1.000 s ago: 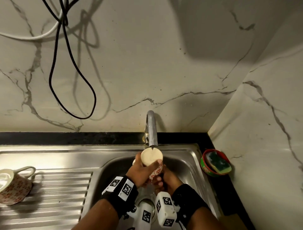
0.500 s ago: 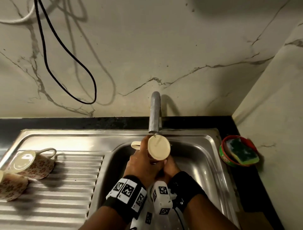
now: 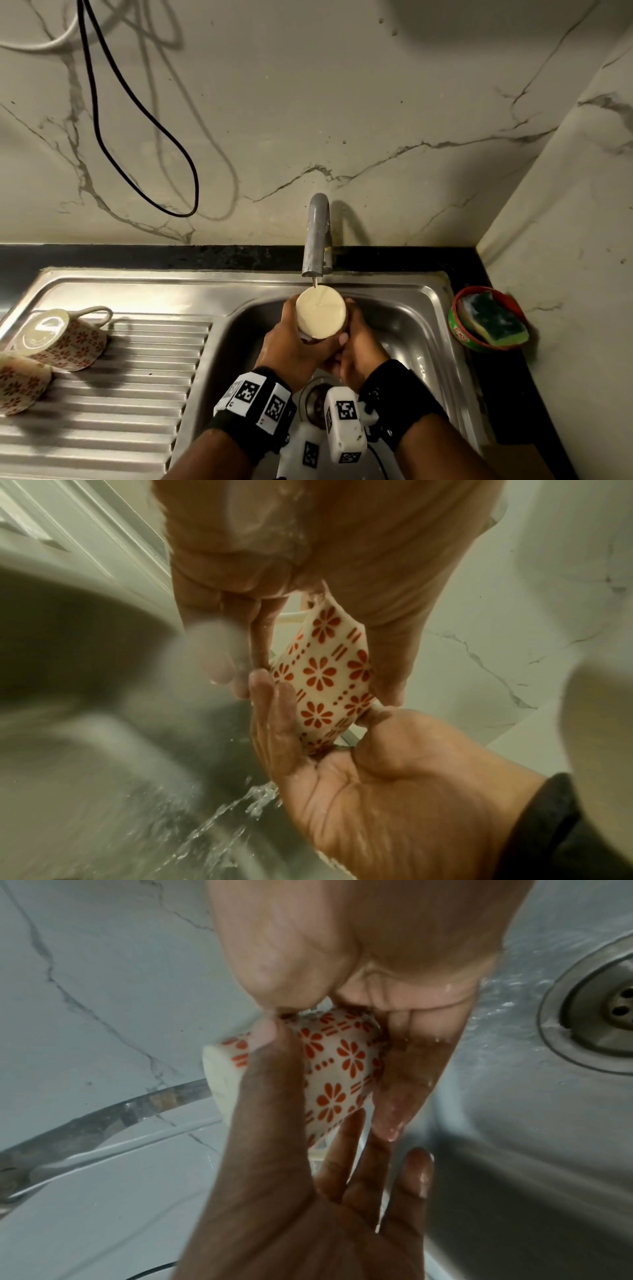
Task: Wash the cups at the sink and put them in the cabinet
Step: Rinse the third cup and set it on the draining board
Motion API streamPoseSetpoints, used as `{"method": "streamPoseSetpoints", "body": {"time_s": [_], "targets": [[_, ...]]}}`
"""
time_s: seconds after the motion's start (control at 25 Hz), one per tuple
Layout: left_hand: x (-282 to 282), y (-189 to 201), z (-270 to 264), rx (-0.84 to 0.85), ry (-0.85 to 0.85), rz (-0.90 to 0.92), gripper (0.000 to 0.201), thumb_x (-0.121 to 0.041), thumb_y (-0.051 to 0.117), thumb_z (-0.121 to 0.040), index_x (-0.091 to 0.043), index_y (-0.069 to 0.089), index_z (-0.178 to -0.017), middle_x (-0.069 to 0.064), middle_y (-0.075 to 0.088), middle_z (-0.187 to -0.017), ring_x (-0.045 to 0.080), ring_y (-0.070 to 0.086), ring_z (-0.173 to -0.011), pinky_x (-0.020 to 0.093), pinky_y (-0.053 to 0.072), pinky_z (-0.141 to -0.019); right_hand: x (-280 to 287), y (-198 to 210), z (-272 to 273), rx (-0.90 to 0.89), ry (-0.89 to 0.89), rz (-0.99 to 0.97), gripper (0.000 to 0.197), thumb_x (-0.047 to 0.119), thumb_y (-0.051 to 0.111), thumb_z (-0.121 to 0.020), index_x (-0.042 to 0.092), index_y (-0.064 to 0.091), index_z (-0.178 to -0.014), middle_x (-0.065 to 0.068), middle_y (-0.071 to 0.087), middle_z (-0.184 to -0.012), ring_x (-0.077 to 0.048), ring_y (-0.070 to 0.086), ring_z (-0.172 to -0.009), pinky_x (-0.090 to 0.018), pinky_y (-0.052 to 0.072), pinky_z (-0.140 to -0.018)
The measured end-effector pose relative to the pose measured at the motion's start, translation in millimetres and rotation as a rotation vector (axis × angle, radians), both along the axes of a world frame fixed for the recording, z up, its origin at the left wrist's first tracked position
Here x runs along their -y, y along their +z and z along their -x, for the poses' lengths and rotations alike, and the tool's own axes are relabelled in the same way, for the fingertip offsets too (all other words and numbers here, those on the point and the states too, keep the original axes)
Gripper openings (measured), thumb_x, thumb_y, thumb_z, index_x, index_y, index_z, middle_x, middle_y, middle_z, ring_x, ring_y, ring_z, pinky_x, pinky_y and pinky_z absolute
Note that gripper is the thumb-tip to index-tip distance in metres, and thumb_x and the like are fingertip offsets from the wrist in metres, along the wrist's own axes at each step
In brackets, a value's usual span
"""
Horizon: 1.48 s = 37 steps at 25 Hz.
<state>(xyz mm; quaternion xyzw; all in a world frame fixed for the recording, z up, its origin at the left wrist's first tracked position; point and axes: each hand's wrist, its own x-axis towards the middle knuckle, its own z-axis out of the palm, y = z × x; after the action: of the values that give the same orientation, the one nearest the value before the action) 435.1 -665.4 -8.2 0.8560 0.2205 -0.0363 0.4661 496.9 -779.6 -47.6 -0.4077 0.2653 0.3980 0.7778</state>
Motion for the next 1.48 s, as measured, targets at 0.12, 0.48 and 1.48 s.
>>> {"method": "streamPoseSetpoints", "body": {"time_s": [0.12,0.48,1.48], "targets": [[-7,-5,1,-0.039,0.036,0.001,0.093,-0.063,0.084,-0.060,-0.028,0.043,-0.136,-0.011,0.059,-0.113,0.012,0.059,-0.107,0.025,0.048,-0.088,1,-1,0,0.186,0.048,0.129,0.055,0.062,0.052,-0.093,0.015,0.067,-0.116,-0.015,0.075,-0.107,-0.029,0.073,-0.097,-0.034,0.059,-0.059],[-20,-38,12,0.010,0.089,0.021,0.082,-0.038,0.091,-0.060,-0.030,0.039,-0.123,-0.022,0.059,-0.095,0.006,0.063,-0.091,0.015,0.046,-0.073,4,8,21,1.363,0.277,0.681,0.046,0.054,0.087,-0.061,0.018,0.060,-0.071,0.015,0.054,-0.113,0.000,0.056,-0.104,-0.011,0.047,-0.083],[12,64,25,0.134,-0.243,-0.718,0.092,-0.080,0.057,-0.072,-0.044,0.022,-0.150,-0.010,0.036,-0.139,0.018,0.033,-0.128,0.039,0.033,-0.109,-6,69,61,-0.164,-0.073,-0.065,0.039,0.040,0.051,-0.097,0.003,0.064,-0.095,-0.022,0.072,-0.066,-0.038,0.068,-0.072,-0.039,0.055,-0.062]]}}
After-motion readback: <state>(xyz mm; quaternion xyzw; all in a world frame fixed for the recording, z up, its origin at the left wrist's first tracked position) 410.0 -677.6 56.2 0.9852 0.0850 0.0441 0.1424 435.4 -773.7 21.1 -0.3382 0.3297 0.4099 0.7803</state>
